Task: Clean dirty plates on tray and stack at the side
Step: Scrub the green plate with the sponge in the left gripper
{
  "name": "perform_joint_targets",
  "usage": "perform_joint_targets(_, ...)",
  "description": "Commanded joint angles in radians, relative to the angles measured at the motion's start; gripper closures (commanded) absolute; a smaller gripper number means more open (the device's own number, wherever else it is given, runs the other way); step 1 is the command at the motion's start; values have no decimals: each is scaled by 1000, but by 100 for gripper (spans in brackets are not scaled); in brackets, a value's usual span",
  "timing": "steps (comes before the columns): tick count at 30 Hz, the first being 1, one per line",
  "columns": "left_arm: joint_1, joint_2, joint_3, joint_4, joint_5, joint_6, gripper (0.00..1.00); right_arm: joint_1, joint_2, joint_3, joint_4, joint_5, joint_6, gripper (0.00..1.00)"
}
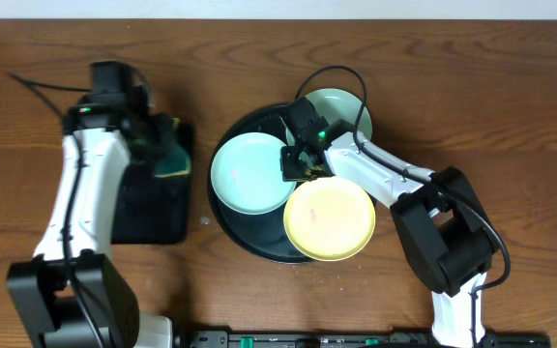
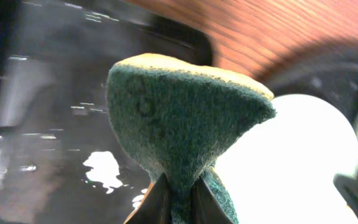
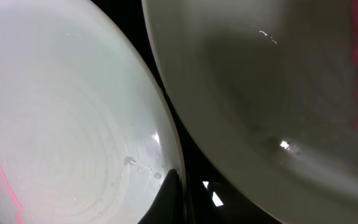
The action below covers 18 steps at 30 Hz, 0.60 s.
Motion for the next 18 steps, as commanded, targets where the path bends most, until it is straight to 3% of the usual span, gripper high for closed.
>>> perform_joint_targets(1, -111, 32, -13, 16, 41, -79, 93, 1, 27, 10, -3, -21, -21, 99)
perform_joint_targets(6, -223, 120, -34, 47, -65, -172, 92, 1, 27, 10, -2, -21, -21, 99)
perform_joint_targets(13, -316, 303, -34, 145, -60, -169, 93, 1, 27, 10, -3, -21, -21, 99)
perform_joint_targets(18, -373, 365, -34, 83, -8, -169, 93, 1, 27, 10, -5, -13, -21, 99)
